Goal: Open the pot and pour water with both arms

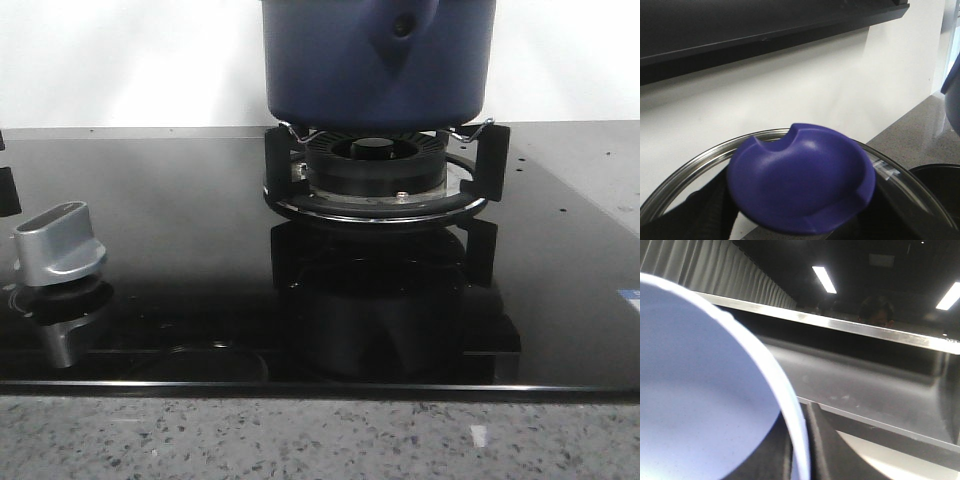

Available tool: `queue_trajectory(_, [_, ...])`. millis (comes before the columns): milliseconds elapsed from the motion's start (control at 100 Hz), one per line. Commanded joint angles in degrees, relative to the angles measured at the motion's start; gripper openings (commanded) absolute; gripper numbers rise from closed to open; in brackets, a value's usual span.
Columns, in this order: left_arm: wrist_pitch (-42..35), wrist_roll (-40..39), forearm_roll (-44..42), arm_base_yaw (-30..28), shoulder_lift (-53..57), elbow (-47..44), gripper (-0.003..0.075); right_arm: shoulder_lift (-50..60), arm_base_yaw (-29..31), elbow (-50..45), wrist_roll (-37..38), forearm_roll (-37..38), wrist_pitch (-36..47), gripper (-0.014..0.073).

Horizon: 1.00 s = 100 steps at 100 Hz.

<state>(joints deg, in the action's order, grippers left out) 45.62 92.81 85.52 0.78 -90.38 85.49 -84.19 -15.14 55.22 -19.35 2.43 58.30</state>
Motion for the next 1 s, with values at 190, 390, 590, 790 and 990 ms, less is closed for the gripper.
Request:
queue_trajectory(190, [3.2, -0.5, 6.1, 0.0, 3.1, 2.4, 0.0355, 2.7, 0.0, 1.8, -0.2, 0.1, -3.2, -0.0047])
queue_trajectory(390, [4.8, -0.5, 7.1, 2.7, 3.1, 2.4, 0.0355, 6.1, 0.0, 6.9, 0.0, -3.8, -24.6, -0.0047])
queue_trajectory(590, [4.6, -0.5, 7.3, 7.8, 3.1, 2.4, 0.0355, 8.4, 5.6, 19.2, 0.0, -17.0, -59.4, -0.0047])
queue_trajectory(790, [4.3, -0.5, 7.5, 12.5, 3.1, 2.4, 0.0355, 7.3, 20.5, 29.2, 4.9, -20.1, -93.3, -0.0047])
queue_trajectory(990, [3.3, 0.1, 9.6, 15.8, 3.1, 2.4, 0.0355, 3.9, 34.5, 28.5, 6.3, -20.0, -112.9, -0.0047])
